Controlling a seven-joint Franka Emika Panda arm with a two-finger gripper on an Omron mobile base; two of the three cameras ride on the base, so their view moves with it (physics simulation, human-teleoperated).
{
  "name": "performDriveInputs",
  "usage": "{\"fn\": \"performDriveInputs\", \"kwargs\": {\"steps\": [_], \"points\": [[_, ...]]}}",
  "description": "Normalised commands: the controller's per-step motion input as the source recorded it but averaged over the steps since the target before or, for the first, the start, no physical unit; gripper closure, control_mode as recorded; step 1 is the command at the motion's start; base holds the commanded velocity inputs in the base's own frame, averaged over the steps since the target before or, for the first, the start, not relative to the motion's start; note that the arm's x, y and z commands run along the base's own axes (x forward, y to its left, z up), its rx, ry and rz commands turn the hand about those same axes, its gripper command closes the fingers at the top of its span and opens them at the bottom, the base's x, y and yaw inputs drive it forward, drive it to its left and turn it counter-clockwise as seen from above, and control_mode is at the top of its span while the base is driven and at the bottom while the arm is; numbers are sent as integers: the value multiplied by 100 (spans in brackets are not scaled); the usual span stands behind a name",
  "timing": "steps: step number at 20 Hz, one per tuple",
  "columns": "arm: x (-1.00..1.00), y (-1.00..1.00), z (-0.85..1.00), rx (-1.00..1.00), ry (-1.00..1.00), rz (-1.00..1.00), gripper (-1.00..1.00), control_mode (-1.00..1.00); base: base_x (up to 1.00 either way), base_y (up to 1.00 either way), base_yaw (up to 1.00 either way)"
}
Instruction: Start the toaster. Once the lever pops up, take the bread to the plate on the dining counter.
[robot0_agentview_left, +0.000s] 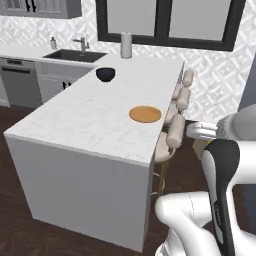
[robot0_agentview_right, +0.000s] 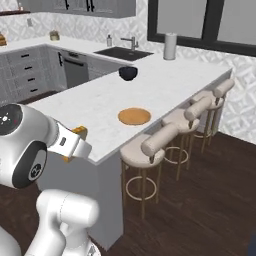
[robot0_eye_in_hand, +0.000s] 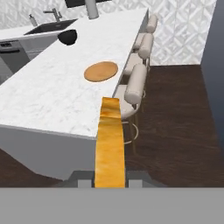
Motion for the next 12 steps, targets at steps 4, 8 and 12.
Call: {"fn": "performDriveInputs", "kwargs": {"steps": [4,8,12], "points": [[0,0,0,0,0,0,100,100,24,-87,48],[0,0,0,0,0,0,100,100,24,-78,51],[0,0,0,0,0,0,100,100,22,-76,52]]}}
